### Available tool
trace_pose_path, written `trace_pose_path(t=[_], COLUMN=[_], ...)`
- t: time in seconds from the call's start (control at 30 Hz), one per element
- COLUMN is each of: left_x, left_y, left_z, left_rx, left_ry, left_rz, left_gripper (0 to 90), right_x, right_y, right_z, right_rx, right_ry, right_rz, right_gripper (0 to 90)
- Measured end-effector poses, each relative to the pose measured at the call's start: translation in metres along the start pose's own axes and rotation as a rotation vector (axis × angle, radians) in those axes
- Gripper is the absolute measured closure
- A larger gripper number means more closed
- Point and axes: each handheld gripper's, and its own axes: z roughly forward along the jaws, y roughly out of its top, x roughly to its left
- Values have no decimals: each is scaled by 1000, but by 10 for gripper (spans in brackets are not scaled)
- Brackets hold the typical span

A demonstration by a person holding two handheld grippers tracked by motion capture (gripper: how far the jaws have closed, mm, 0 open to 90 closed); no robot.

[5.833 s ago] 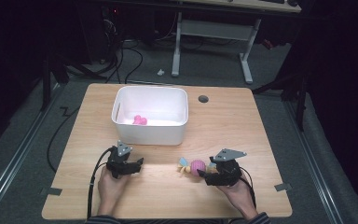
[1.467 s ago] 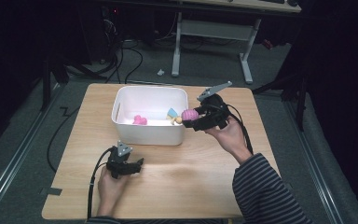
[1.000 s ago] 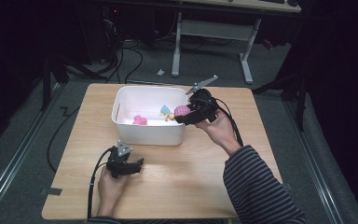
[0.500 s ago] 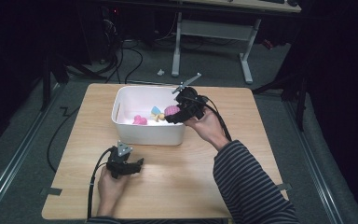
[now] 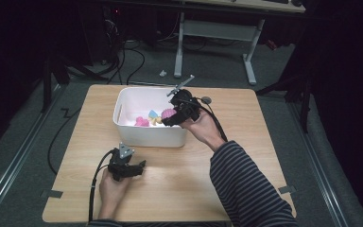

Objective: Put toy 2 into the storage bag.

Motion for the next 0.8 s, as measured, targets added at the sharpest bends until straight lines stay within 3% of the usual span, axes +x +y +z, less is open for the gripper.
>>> trace_pose_path(t=[0.23, 0.37, 0.57, 0.8], left_x=[0, 0, 0, 0], left_y=[0, 0, 0, 0], left_z=[0, 0, 0, 0], left_rx=[0, 0, 0, 0], left_ry=[0, 0, 0, 0], left_rz=[0, 0, 0, 1], left_gripper=[249, 249, 249, 248], right_x=[-2, -2, 1, 3], right_y=[0, 0, -4, -23], right_z=[6, 4, -13, -40], right_rx=[20, 7, -41, -106], right_ry=[8, -3, -20, -58], right_rz=[-4, -2, -16, -29], right_gripper=[326, 273, 270, 336])
